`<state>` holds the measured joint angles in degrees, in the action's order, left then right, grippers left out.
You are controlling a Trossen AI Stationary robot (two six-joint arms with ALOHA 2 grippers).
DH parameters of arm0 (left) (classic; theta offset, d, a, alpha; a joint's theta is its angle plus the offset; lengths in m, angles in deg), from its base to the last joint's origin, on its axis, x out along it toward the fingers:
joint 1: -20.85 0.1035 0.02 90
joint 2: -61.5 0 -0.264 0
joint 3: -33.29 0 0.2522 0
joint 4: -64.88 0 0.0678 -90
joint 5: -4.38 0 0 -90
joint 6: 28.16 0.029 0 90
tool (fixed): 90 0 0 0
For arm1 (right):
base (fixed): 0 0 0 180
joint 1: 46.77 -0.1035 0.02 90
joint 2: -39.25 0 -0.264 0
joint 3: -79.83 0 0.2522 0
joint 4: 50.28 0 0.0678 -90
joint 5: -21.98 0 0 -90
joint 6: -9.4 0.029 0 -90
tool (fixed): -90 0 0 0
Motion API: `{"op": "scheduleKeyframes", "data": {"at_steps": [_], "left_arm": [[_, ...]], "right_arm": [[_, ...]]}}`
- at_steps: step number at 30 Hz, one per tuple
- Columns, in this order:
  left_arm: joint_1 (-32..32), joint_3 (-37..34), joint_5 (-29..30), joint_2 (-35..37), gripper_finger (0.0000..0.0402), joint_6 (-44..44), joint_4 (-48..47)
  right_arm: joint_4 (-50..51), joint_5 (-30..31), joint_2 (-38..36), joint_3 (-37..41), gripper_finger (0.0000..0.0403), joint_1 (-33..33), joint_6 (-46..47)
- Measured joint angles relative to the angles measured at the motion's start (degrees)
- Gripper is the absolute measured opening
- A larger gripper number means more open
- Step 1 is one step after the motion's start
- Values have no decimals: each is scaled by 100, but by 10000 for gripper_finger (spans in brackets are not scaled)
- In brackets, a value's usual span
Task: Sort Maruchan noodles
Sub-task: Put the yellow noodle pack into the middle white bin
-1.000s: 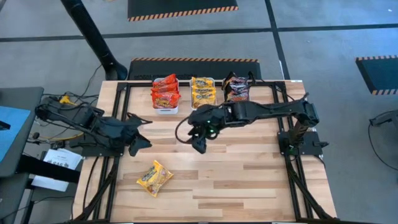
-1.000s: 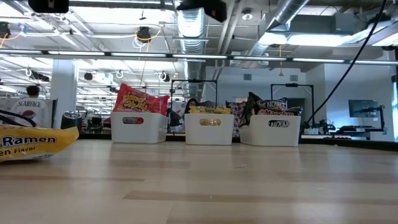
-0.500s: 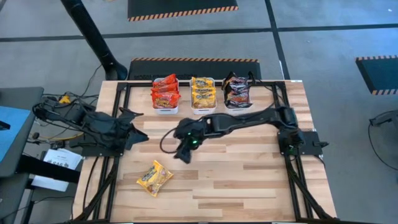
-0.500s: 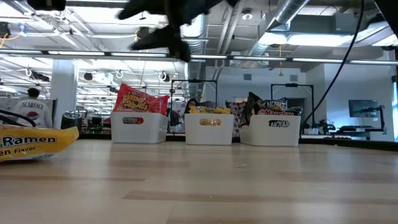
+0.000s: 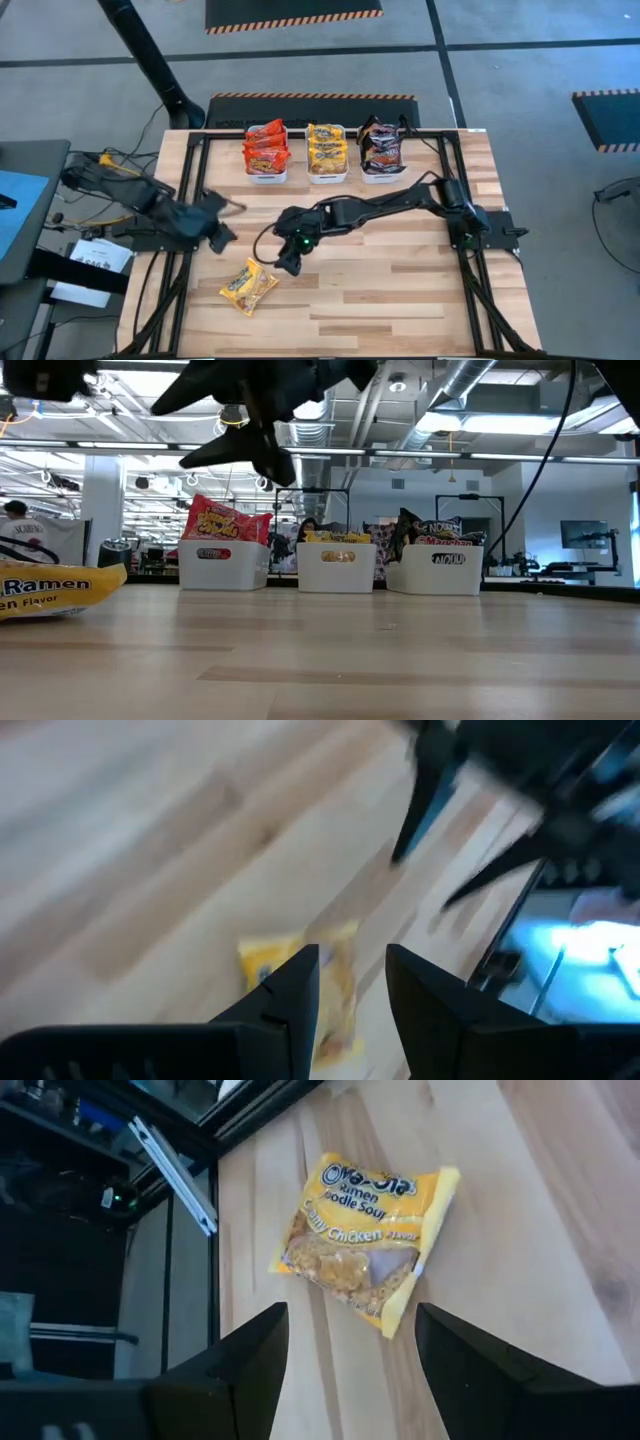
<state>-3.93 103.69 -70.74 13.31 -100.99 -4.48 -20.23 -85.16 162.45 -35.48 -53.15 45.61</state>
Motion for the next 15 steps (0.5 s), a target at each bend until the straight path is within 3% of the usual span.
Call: {"op": "scheduleKeyframes", "data": {"at_steps": [10, 15], "left_arm": [[-1446, -1034, -413, -640, 105, -2148, 72], [-1984, -1497, -366, -993, 105, -3000, 1080]], "right_arm": [[96, 206, 17, 5, 244, -187, 328], [131, 211, 105, 9, 244, -187, 685]]}}
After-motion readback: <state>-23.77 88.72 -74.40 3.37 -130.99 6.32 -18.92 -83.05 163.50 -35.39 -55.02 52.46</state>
